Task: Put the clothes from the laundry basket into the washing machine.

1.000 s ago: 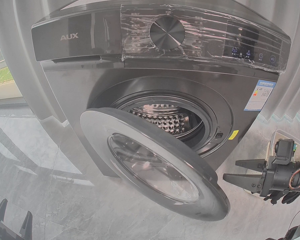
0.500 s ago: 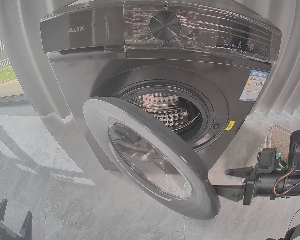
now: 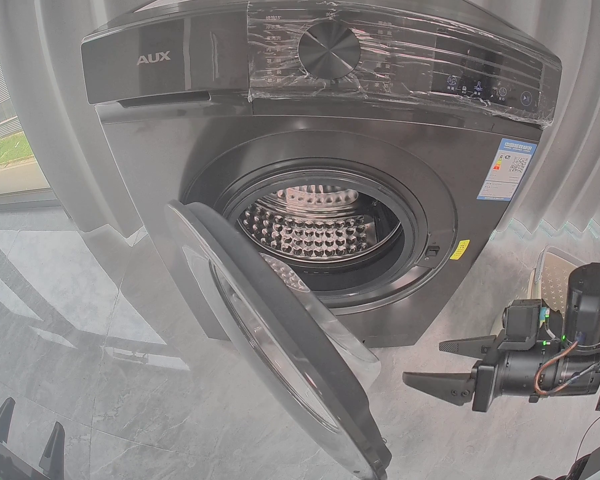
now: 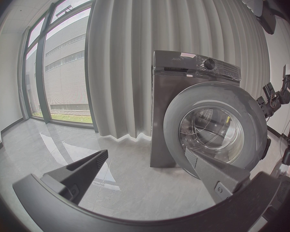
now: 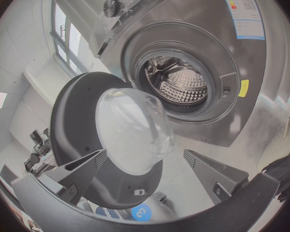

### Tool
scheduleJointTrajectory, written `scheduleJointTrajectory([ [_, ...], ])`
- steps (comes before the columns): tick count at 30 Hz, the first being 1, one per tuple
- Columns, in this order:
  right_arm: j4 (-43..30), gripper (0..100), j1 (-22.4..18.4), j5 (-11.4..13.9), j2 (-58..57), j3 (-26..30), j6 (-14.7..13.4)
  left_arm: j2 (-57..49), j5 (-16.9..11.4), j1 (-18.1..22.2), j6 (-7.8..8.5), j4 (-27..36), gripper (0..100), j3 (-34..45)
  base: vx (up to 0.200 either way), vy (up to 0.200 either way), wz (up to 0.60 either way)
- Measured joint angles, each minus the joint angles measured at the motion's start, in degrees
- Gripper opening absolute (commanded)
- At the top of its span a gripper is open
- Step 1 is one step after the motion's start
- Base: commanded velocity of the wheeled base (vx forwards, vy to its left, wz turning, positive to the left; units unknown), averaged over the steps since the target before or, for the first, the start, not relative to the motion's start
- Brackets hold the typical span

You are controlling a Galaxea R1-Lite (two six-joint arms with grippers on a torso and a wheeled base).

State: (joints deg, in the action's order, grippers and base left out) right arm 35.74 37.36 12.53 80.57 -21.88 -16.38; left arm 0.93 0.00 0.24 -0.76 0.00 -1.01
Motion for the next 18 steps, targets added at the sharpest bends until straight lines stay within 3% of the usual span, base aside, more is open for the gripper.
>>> scheduleJointTrajectory([
  [9, 7.03, 100, -0.68, -2.57, 8.48, -1.13, -1.49, 0.00, -0.11, 0.00, -0.26, 0.00, 100, 0.00, 0.000, 0.000, 0.00],
  [18, 12.56, 100, 3.79, -2.71, 15.90, -0.55, -2.52, 0.00, -0.10, 0.00, -0.28, 0.00, 100, 0.00, 0.000, 0.000, 0.00],
])
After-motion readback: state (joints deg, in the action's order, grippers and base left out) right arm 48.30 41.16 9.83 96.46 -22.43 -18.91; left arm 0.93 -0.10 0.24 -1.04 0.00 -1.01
